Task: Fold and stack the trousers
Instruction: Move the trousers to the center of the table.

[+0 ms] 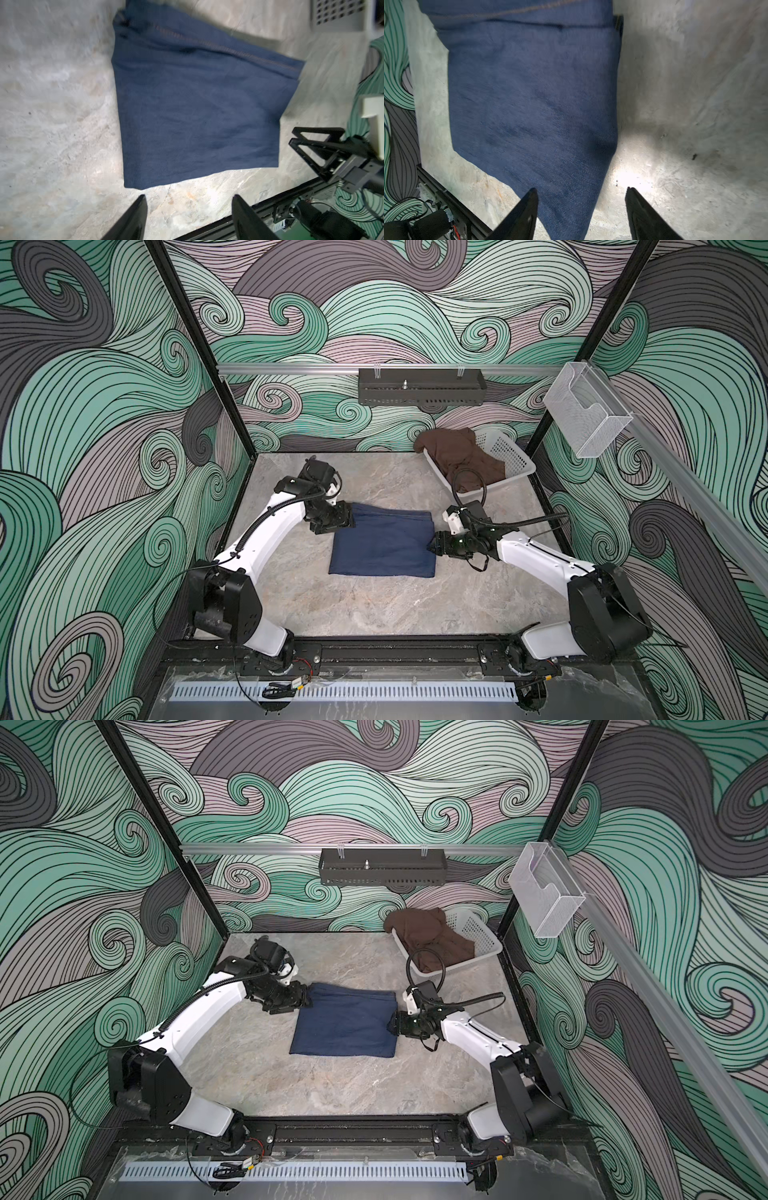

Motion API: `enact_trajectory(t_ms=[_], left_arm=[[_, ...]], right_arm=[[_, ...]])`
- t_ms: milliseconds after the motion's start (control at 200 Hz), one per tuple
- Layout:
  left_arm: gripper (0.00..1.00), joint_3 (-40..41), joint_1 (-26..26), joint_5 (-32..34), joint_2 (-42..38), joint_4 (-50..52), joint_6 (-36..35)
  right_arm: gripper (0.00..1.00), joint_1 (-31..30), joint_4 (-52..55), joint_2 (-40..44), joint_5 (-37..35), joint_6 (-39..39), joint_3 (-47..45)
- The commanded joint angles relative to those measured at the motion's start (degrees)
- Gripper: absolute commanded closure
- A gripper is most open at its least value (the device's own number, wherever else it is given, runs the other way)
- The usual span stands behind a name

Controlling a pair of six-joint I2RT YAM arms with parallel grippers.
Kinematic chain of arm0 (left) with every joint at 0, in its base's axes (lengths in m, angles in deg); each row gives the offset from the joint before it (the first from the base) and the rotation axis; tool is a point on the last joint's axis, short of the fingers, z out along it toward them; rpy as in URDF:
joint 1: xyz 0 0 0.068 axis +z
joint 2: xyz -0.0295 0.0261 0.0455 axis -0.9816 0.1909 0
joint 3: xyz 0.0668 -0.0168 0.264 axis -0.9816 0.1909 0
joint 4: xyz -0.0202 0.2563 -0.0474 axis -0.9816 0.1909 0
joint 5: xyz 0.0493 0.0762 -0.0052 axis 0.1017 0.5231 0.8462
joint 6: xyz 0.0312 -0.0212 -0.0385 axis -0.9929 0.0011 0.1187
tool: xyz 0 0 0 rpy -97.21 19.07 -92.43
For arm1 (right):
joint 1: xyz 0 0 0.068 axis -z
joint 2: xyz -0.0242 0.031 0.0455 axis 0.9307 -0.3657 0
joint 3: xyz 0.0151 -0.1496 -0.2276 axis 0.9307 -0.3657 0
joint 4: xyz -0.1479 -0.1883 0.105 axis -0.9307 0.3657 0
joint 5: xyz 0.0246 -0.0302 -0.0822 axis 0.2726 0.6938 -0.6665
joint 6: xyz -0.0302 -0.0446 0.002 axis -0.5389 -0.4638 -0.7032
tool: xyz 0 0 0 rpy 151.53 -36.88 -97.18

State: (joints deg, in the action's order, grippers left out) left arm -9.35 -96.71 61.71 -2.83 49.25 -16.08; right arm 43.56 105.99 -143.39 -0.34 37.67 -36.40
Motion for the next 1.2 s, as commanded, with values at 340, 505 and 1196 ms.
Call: enact_trajectory(t_ms=[340, 505, 1196], left_arm=[[0.34, 4.2, 0.2, 7.1, -4.4, 3.2, 1.3], [0.34, 2.9, 0.3, 11.0, -4.0, 4.8, 1.1], [0.01, -0.3, -9.4, 13.2, 14.0, -4.0, 9.4]], right_arm=[[0.6, -11.2, -10.3, -14.3, -0.4, 6.9, 2.7], [0.52, -16.0, -9.8, -18.2, -1.2, 9.2, 10.1], [0.07, -16.9, 1.5, 22.3, -23.1, 4.5, -3.1]])
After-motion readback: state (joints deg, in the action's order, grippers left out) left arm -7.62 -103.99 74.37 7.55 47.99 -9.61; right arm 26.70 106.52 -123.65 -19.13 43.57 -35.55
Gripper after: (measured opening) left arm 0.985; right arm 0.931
